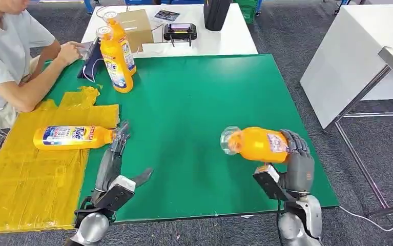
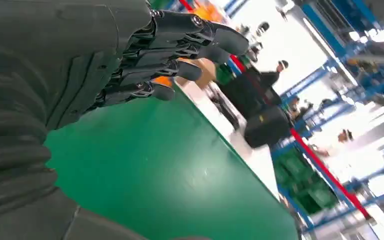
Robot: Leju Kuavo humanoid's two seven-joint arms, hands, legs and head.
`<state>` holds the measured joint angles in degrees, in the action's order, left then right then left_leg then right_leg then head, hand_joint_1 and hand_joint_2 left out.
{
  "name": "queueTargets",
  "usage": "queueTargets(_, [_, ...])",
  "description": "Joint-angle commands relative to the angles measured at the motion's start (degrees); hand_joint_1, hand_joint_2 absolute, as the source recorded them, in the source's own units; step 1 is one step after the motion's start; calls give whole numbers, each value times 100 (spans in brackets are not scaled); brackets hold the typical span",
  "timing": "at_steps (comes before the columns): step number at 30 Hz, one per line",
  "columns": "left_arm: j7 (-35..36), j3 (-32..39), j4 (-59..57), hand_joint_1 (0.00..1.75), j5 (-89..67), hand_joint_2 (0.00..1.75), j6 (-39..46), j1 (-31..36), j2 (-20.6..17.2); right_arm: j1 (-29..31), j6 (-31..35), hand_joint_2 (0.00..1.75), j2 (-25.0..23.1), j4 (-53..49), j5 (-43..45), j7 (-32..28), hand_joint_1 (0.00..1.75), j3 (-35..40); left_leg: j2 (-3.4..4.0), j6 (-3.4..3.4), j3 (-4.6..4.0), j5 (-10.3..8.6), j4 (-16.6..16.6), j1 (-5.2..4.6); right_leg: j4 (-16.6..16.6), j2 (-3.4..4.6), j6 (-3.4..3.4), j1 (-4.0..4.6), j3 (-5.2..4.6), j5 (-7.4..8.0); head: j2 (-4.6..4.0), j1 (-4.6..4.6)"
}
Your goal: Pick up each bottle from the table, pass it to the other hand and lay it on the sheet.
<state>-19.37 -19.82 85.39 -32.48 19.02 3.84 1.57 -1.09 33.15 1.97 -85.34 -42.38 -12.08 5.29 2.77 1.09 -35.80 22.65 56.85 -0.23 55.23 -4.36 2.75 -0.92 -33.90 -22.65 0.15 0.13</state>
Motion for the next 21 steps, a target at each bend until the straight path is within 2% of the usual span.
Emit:
queueTargets(1, [41, -365, -101, 0, 38, 175, -99, 100, -150, -76, -3, 175, -533, -665, 531, -256, 175, -70, -8, -5, 13, 10, 0, 0, 1, 28, -7, -5, 11, -8, 0, 0])
queueTargets(5, [38, -589, -216, 0, 51, 175, -196, 207, -121, 166, -538, 175, -707, -414, 1295, -364, 175, 294, -9, -6, 8, 8, -1, -2, -1, 26, -8, -7, 6, -5, 0, 0])
queueTargets(6, [31, -627, -224, 0, 73, 175, -209, 232, -103, 249, -649, 175, -781, -299, 1435, -368, 175, 388, -11, -11, 19, 16, 2, 4, 0, 45, -14, -4, 17, -10, 0, 0])
queueTargets(8, [29, -639, -225, 0, 71, 175, -209, 244, -100, 281, -644, 175, -787, -250, 1441, -374, 175, 399, -4, -8, 9, 8, -1, 0, -2, 35, -9, -4, 7, -2, 0, 2])
queueTargets(12, [-42, -820, -251, 0, 236, 175, -243, 400, -119, 658, -1743, 175, -859, 386, 2421, -313, 175, 924, -13, -13, 23, 13, -2, 6, -3, 42, -15, -1, 19, -8, 0, 0])
queueTargets(15, [-86, -988, -208, 0, 359, 175, -252, 503, -141, 975, -1930, 175, -954, 1051, 2458, -333, 175, 1487, 4, -11, 25, 14, -1, 10, -6, 59, -13, 3, 18, -2, 0, 0])
queueTargets(17, [-84, -1000, -198, 0, 364, 175, -249, 509, -140, 993, -1880, 175, -986, 1117, 2449, -333, 175, 1523, 11, -11, 22, 14, 0, 10, -6, 64, -13, 3, 16, 0, 0, 2])
queueTargets(21, [-91, -1054, -143, 0, 464, 175, -323, 564, -148, 1224, -1841, 175, -801, 1511, 1411, -177, 175, 2293, -9, -8, 11, 4, -4, 5, -5, 27, -8, 0, 9, -2, 0, 0])
